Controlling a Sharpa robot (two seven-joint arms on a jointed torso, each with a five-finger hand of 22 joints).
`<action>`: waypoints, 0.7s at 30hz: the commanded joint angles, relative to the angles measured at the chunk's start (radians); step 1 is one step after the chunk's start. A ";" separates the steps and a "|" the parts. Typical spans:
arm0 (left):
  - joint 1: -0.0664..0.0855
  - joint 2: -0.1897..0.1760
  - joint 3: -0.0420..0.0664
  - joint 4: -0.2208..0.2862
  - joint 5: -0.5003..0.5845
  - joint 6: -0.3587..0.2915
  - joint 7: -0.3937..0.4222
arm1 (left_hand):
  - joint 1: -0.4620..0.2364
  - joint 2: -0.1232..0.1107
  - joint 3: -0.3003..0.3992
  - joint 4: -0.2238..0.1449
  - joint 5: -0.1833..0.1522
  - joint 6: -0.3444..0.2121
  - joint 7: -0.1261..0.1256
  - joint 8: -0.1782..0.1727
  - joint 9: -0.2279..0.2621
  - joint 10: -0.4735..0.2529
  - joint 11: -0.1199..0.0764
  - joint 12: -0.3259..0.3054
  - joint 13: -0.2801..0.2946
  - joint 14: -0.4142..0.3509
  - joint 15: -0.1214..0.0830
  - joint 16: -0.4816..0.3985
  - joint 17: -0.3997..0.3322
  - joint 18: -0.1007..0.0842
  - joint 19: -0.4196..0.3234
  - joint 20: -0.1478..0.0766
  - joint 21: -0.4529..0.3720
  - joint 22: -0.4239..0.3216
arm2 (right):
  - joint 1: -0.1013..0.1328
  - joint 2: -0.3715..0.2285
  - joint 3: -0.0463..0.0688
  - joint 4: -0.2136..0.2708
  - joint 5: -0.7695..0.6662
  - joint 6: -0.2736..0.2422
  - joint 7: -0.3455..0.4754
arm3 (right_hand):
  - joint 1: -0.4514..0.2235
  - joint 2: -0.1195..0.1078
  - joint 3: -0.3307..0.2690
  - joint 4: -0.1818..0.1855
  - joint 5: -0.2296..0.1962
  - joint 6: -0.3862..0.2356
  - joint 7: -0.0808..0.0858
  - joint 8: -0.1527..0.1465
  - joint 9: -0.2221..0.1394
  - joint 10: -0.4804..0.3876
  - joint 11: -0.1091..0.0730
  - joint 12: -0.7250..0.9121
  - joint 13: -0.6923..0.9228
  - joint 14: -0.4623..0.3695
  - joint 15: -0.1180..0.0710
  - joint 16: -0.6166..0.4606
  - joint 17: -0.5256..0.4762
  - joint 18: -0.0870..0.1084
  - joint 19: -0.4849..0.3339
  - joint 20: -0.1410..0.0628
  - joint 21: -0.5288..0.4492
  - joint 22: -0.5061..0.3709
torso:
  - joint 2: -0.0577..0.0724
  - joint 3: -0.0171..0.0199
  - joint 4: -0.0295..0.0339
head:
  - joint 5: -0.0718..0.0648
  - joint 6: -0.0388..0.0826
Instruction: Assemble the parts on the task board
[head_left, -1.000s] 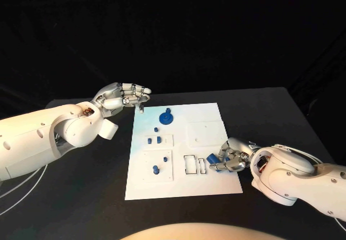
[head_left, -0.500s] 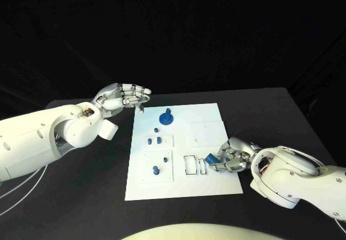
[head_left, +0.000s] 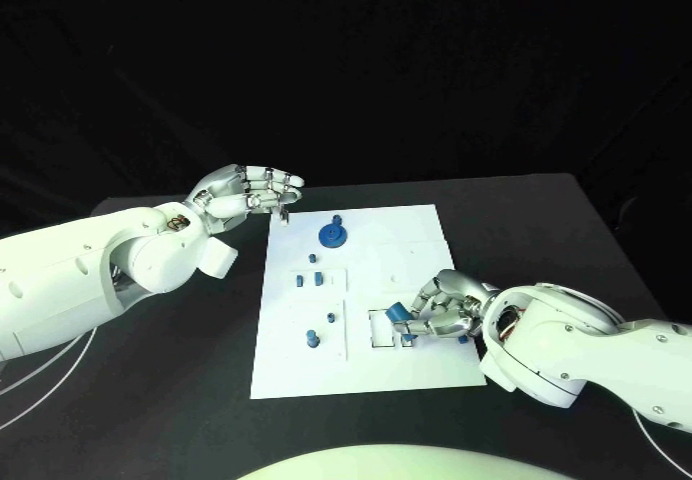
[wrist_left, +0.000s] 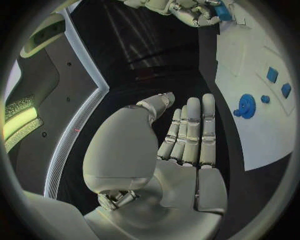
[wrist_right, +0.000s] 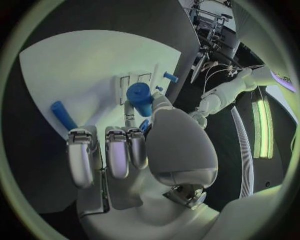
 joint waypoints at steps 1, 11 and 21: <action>0.000 0.003 0.001 0.003 0.005 0.019 0.003 | -0.004 0.007 0.001 0.007 0.007 -0.008 0.049 0.006 0.000 -0.003 -0.003 0.002 -0.001 -0.004 0.001 -0.005 -0.001 0.015 -0.003 0.001 -0.006 0.000 | -0.003 0.019 -0.001 -0.012 0.010 0.052 0.006 | -0.012 0.002 0.013 -0.006 -0.006 0.027 -0.022 0.010 0.011 0.094 -0.006 0.004 0.252 0.103 -0.006 0.003 0.263 -0.014 0.105 -0.008 0.004 0.263 | 0.000 0.0000 0.0003 | 0.002 -0.002; 0.001 0.002 0.001 0.004 0.005 0.021 0.002 | -0.005 0.008 0.002 0.008 0.008 -0.008 0.049 0.006 0.000 -0.004 -0.003 0.003 -0.002 -0.004 0.001 -0.005 -0.001 0.015 -0.003 0.001 -0.006 -0.001 | -0.014 0.061 -0.003 -0.042 -0.054 0.033 -0.021 | -0.078 -0.009 0.004 -0.006 -0.065 0.031 -0.021 0.016 0.016 0.094 -0.005 0.002 0.251 0.103 -0.005 0.003 0.263 -0.014 0.105 -0.007 0.004 0.263 | 0.000 0.0005 -0.0005 | 0.005 -0.004; 0.001 0.002 0.001 0.004 0.005 0.022 0.001 | -0.006 0.008 0.002 0.009 0.008 -0.009 0.050 0.007 0.000 -0.003 -0.003 0.003 -0.002 -0.004 0.002 -0.005 -0.001 0.015 -0.003 0.001 -0.006 -0.001 | -0.020 0.094 -0.003 -0.071 -0.091 0.021 -0.031 | -0.085 -0.004 0.006 -0.005 -0.074 0.032 -0.022 0.019 0.017 0.093 -0.005 0.000 0.250 0.103 -0.005 0.003 0.263 -0.014 0.105 -0.007 0.004 0.263 | 0.000 0.0005 -0.0006 | 0.009 -0.006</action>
